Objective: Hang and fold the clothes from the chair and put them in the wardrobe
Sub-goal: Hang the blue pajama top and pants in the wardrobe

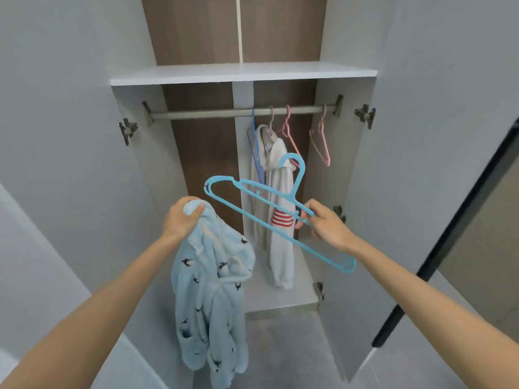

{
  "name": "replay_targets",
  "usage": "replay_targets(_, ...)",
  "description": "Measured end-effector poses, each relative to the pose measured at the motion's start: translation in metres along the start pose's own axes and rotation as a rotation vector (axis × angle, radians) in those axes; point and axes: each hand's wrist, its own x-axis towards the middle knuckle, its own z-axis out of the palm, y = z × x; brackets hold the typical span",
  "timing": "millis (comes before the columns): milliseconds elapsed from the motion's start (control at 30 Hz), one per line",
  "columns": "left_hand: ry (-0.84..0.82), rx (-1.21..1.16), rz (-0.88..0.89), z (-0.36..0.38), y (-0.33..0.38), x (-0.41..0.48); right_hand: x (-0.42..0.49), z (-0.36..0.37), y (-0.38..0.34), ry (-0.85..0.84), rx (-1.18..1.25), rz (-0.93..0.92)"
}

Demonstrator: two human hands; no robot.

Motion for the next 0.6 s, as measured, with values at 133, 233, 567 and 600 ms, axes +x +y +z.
replay_targets(133,-0.043,0.043,-0.014,0.017,-0.005,-0.017,-0.035,-0.022,0.009,-0.014,-0.312,0.034)
replay_targets(233,-0.057,0.086,-0.063,0.031,-0.006,-0.031,-0.055,-0.040,0.017,0.026,-0.468,0.045)
replay_targets(567,-0.154,0.150,-0.011,0.080,0.045,-0.082,-0.108,-0.066,0.043,-0.035,-0.584,-0.012)
replay_targets(600,-0.167,0.144,0.008,0.084,0.053,-0.086,-0.112,-0.069,0.045,-0.031,-0.597,-0.021)
